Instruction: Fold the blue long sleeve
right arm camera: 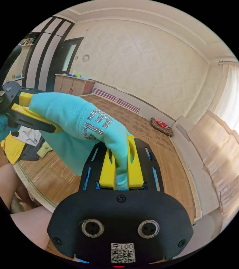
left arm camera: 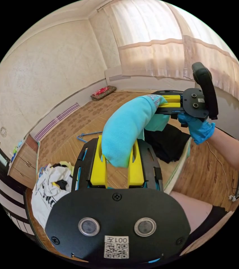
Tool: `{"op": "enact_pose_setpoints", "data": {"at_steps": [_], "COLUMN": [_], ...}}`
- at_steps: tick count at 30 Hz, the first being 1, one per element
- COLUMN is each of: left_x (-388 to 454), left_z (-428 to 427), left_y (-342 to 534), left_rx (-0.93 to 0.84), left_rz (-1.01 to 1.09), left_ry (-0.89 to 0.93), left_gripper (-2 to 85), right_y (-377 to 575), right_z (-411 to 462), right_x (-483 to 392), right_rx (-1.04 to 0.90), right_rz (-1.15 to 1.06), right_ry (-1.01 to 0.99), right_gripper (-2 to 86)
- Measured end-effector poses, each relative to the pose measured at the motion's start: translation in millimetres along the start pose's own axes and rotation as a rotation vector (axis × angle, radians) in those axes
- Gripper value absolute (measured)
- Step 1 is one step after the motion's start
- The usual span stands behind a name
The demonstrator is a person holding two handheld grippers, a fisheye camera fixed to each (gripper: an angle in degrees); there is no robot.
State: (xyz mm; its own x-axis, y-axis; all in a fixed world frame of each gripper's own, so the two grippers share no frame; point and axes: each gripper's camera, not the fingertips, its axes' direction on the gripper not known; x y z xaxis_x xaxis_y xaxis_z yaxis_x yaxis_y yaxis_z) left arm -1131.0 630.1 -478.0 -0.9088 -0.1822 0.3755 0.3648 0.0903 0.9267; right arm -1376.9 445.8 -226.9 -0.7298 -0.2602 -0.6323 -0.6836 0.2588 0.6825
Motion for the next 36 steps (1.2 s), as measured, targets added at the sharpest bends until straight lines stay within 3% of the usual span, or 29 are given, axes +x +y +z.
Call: {"op": "enact_pose_setpoints", "data": {"at_steps": [7, 10, 14, 18, 23, 30, 36], "left_x": [50.1, 94.7, 166.1, 214.8, 232.0, 224.6, 203.2], "left_z": [39.9, 76.1, 130.5, 134.8, 139.9, 133.9, 115.6], "left_y": [-69.8, -72.8, -41.0, -8.7, 3.3, 14.6, 28.9], "left_rx": [0.128, 0.081, -0.102, -0.095, -0.104, -0.124, -0.213], "left_rz": [0.091, 0.143, 0.210, 0.339, 0.425, 0.435, 0.324], "left_ry": [-0.061, 0.014, 0.160, 0.132, 0.110, 0.168, 0.256], "left_gripper": [8.1, 8.1, 8.2, 8.5, 10.0, 11.0, 6.7], "right_y": [36.7, 93.9, 194.4, 253.2, 276.6, 305.3, 319.2], "right_z": [7.9, 26.5, 52.0, 44.9, 36.6, 35.1, 8.4], "right_x": [84.9, 97.7, 101.1, 95.6, 119.4, 124.7, 132.7], "right_rx": [0.080, -0.043, -0.349, -0.400, -0.391, -0.417, -0.466], "right_rz": [-0.013, -0.096, -0.152, -0.243, -0.071, 0.001, 0.140], "right_ry": [0.224, 0.291, 0.151, 0.176, 0.061, 0.035, 0.052], "right_gripper": [7.7, 7.9, 8.3, 7.6, 5.5, 4.9, 4.1]}}
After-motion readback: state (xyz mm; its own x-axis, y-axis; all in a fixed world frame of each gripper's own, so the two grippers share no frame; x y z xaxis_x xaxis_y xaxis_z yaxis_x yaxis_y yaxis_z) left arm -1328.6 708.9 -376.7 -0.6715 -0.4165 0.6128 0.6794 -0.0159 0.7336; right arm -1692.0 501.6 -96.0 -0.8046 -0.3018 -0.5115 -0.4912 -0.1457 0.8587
